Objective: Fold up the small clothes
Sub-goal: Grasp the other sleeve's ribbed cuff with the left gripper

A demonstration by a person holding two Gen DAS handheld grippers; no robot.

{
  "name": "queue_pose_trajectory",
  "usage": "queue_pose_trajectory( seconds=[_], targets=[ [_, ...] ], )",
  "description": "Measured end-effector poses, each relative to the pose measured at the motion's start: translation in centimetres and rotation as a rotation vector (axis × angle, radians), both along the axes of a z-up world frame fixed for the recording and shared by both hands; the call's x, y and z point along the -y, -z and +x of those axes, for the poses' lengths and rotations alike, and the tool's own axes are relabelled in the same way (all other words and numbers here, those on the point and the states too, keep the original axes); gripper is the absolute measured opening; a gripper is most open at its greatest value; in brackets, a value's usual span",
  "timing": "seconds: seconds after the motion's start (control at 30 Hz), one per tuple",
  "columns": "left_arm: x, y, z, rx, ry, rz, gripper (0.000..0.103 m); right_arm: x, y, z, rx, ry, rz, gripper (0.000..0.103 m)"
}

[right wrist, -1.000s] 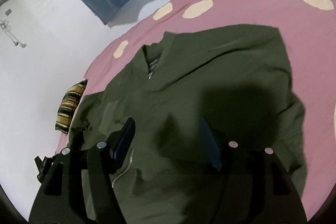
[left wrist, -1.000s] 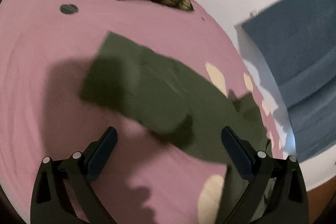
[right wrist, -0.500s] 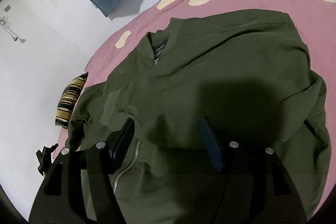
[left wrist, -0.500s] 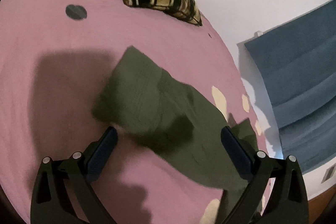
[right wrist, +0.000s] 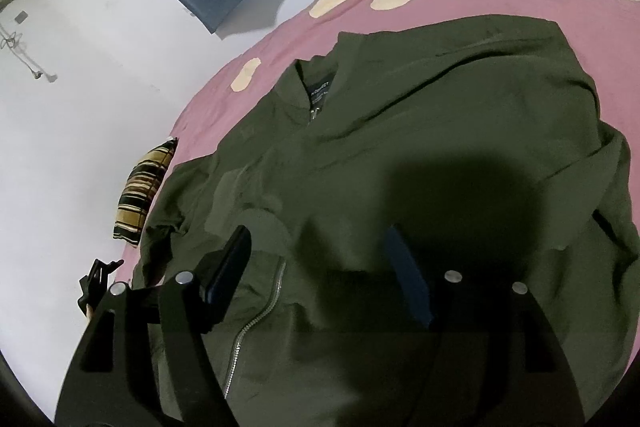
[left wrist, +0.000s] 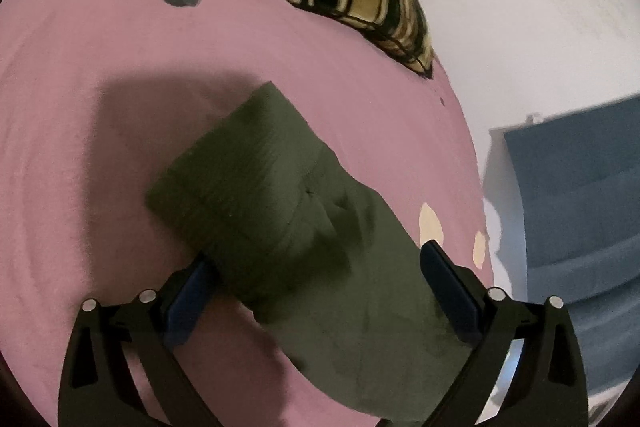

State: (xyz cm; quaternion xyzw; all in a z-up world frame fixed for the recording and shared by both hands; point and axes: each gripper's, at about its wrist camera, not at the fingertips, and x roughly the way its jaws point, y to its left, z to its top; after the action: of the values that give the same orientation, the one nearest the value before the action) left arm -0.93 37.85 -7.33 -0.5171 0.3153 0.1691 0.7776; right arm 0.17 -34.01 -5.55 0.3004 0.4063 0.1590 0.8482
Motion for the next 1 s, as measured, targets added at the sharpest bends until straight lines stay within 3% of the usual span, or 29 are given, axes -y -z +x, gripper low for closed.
queue_pose_trajectory(
  seconds=[0.07,0.2,0.3,0.4,0.67,0.77,0.93,1.0],
  targets=[
    [0.0,0.0,-0.1,-0.061,-0.015,0.034,0.057,0.1,0.1,-0.1,-0.001,0.003,-0.005,0.070],
    [-0.4,0.4,-0.4,-0.076,0.022,0.059,0.033,0.4,0.4,-0.1,-0.007,0.025,-0.002,0.070],
    [-0.7,-0.2,-0.2,-0.074,0.044,0.072,0.029,0.5,0.6,-0.1,-0.013,0.033,-0.003,0.070],
    [-1.0,-2.1,0.4,-0.067,0.052,0.132,0.028,0.7,0.4,-0.1,-0.009,0.040,-0.008,0.070],
    [0.1,-12.5,2.4,0.056,0.062,0.335,0.028,1.2,-0.2,-0.4,-0.002,0.056,-0.019,0.070],
    [3.7,-17.8,4.1,0.125,0.120,0.457,0.028,1.4,-0.3,-0.4,0.000,0.057,-0.020,0.070],
    [11.5,-23.2,6.6,0.219,0.261,0.544,0.028,1.9,-0.7,-0.6,0.006,0.059,-0.024,0.070],
    [16.3,-24.9,7.8,0.260,0.345,0.581,0.028,2.1,-0.8,-0.7,0.006,0.061,-0.024,0.070]
  ],
)
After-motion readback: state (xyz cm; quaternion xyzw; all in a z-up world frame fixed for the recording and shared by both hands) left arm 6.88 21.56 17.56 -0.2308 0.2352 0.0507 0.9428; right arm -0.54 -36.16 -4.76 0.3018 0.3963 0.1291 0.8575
